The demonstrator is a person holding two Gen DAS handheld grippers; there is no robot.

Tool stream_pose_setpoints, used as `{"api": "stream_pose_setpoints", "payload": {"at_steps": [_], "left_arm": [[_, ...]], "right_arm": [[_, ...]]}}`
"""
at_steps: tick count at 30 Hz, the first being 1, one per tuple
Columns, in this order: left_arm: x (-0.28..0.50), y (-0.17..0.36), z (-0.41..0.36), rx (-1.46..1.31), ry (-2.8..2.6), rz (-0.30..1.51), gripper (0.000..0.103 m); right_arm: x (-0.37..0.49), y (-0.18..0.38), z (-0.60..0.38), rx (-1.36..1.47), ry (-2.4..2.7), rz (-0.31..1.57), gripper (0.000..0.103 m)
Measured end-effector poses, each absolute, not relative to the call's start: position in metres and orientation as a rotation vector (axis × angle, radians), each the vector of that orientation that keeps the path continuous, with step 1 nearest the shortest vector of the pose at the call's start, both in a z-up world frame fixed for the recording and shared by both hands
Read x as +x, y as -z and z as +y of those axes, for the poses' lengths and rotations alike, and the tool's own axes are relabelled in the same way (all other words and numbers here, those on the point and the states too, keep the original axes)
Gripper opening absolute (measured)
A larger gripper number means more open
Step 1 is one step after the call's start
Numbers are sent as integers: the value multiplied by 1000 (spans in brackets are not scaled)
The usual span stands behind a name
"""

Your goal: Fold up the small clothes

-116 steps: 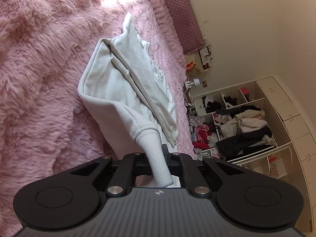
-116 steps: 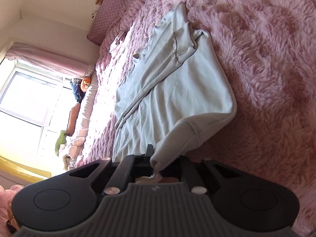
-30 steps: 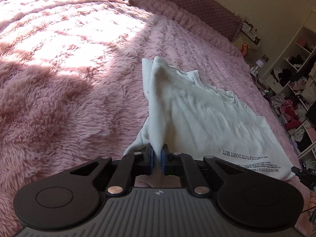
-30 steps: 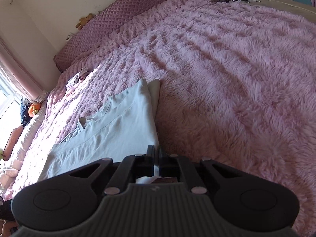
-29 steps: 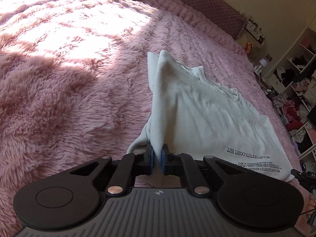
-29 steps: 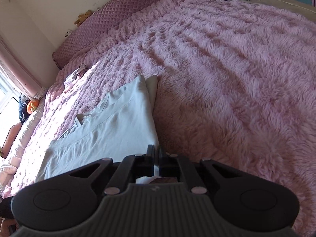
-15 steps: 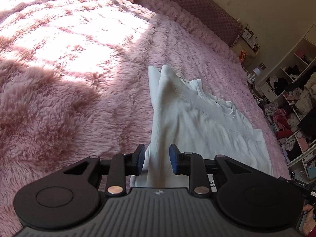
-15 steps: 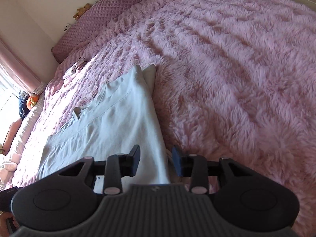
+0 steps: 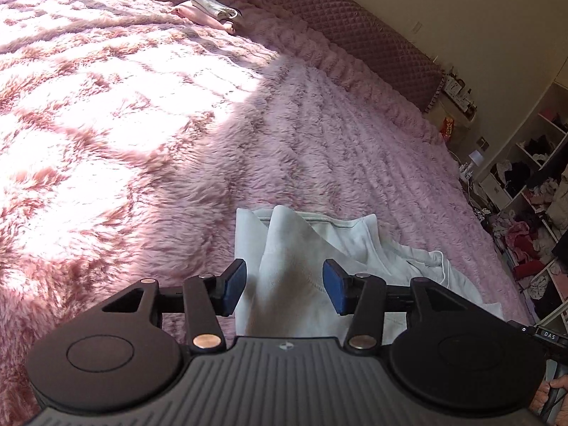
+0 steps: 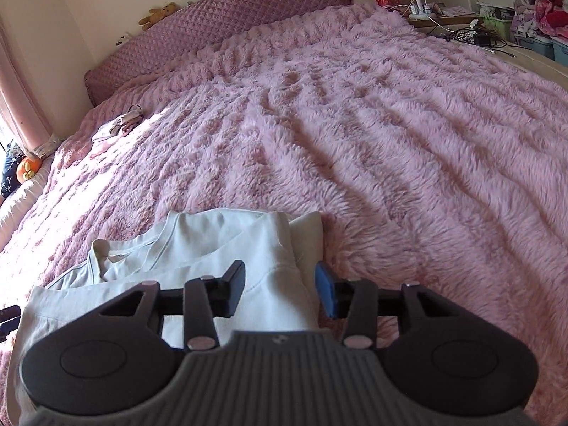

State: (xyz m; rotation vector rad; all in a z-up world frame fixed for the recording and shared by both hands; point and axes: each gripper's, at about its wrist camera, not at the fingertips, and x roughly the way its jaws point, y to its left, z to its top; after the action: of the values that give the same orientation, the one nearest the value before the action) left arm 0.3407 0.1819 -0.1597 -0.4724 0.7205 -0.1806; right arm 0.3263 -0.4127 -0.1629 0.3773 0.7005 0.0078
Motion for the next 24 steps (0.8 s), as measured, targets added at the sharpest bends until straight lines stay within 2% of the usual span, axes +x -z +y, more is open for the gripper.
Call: {"api": "stream_pose_setpoints", "payload": {"at_steps": [4,6,7,9,12,15,21,24], "left_arm": [[353,165,171,-438,186,736,58],[357,167,169,-440,193,725,57],[358,168,167,-431,201,719,54],[359,166,158,-339,199,707,8],[350,154,144,-233,230,647,8],[345,141,146,-264,202,588,8],[370,161,139,-174,154,689,8],[374,177,133,-131,143,714,9]], "right_arm": [[340,172,-408,363,-19,723,40],[346,176,-403,338,-22,743,26],[347,176,-401,313,-15,749,14],[347,177,-398,281,-24,750,9],[342,171,-398,275,-19,708,5],[334,160,-395,270,-13,641,4],[347,174,-395,274,30,687,5],[352,187,-392,262,53,705,8]]}}
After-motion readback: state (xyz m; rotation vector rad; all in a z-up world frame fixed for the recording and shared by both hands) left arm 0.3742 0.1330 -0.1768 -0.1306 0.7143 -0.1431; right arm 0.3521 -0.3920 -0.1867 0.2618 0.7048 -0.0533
